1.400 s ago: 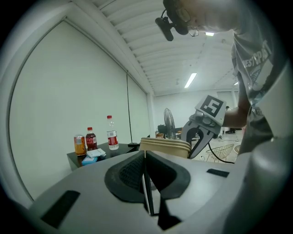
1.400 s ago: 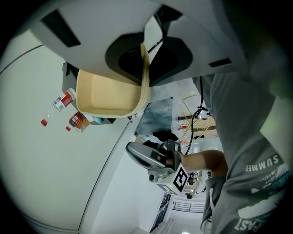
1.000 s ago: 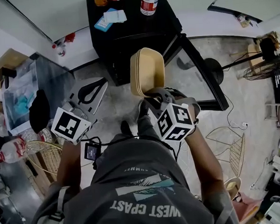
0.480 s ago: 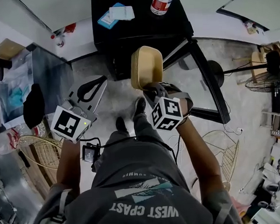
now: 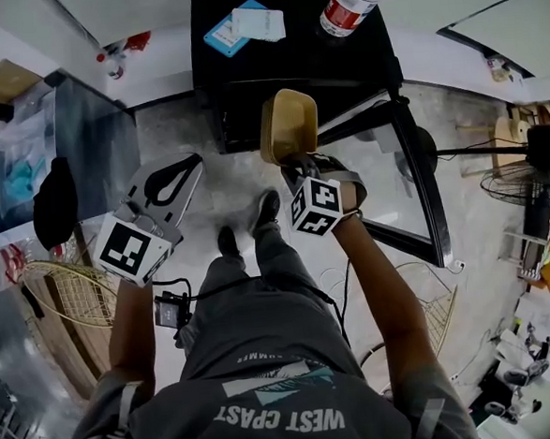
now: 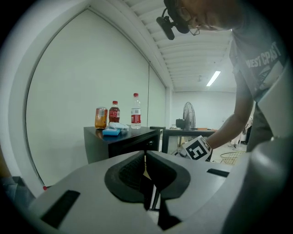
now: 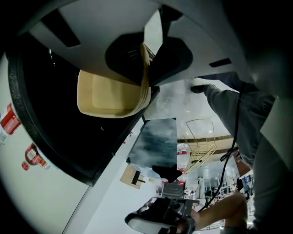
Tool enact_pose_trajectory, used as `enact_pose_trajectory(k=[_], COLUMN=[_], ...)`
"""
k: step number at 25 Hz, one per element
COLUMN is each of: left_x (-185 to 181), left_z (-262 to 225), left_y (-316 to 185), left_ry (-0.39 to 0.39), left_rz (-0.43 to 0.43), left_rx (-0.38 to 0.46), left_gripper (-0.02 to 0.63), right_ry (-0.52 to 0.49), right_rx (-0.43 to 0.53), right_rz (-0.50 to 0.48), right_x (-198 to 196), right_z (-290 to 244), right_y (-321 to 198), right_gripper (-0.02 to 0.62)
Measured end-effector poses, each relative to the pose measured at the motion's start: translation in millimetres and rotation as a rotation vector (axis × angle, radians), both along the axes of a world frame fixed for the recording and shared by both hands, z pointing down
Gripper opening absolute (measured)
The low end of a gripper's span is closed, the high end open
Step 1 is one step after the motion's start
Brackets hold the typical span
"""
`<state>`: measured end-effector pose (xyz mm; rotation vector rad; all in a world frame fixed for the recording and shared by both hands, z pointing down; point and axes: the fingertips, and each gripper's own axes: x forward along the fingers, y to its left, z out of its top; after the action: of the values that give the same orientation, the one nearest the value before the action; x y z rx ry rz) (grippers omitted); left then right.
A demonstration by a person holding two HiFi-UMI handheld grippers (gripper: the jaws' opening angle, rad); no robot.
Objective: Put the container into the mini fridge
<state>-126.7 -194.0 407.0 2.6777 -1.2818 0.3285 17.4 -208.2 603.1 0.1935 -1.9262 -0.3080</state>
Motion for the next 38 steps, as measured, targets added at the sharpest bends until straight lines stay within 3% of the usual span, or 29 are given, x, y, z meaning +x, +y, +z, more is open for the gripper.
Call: enact_pose_trajectory(k=[24,38], left_x=[-46,-57], left_z=[61,79], left_y=[-18,-21], left_ry=[0.041,0.034], left_rz=[-0.127,-0.175], left_rx=[-0.154,-0.177], left_gripper=[0.026,0.025], right_ry=[0.127,0.150], right_rx=[0.101,0.205], right_rz=[-0.005,-0.055], right_x=[-36,-48], right_z=[124,158], right_y=[-88,-127], right_gripper=[0.055,0.103])
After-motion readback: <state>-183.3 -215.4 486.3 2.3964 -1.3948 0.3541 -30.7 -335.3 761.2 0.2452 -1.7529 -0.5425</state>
